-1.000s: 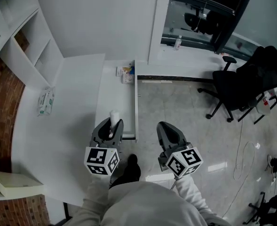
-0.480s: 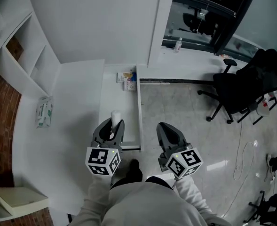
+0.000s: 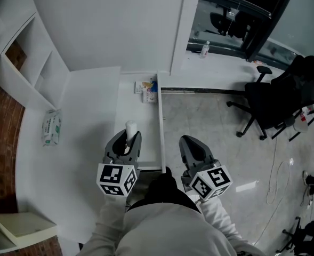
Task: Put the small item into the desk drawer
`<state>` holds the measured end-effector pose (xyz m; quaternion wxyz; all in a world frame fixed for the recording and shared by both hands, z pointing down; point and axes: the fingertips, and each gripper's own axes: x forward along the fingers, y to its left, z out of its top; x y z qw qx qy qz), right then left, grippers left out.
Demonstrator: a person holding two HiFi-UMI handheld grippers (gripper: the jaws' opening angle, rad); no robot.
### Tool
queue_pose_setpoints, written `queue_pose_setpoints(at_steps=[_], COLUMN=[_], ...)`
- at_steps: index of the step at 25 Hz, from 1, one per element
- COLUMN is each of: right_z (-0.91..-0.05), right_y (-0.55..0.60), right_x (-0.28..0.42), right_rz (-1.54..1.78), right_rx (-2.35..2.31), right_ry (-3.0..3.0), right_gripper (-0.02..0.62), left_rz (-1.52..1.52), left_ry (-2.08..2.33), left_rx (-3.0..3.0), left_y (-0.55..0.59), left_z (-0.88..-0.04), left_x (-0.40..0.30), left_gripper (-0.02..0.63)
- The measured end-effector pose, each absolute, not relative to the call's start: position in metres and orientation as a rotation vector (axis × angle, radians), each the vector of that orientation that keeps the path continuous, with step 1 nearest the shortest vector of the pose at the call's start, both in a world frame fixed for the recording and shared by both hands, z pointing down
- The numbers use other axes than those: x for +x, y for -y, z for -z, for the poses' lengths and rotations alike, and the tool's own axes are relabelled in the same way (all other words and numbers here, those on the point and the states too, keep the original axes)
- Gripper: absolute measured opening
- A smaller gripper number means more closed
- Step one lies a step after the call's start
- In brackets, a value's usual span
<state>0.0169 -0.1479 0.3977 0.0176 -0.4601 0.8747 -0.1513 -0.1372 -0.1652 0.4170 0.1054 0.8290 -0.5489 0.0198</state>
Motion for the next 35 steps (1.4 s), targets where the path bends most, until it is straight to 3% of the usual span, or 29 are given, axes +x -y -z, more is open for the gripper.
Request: queue_pose_setpoints(at_steps=[22, 35], right_z=[-0.380, -0.388], right_y=[0.221, 0.240], right_x=[0.024, 0.030], right_rz=[0.442, 0.472], right_rx=[-1.346, -1.348], right_ry=[-2.724, -2.729], right_gripper=[0.028, 0.028], left_rz=[-0.086, -0.195], left_ry=[1.689, 1.658], left_rx=[2.438, 2.377], left_y=[0.239, 0.272], left_z=[-0.406, -0.449], left_x=[-0.135, -0.126], left_gripper=[0.143, 0.143])
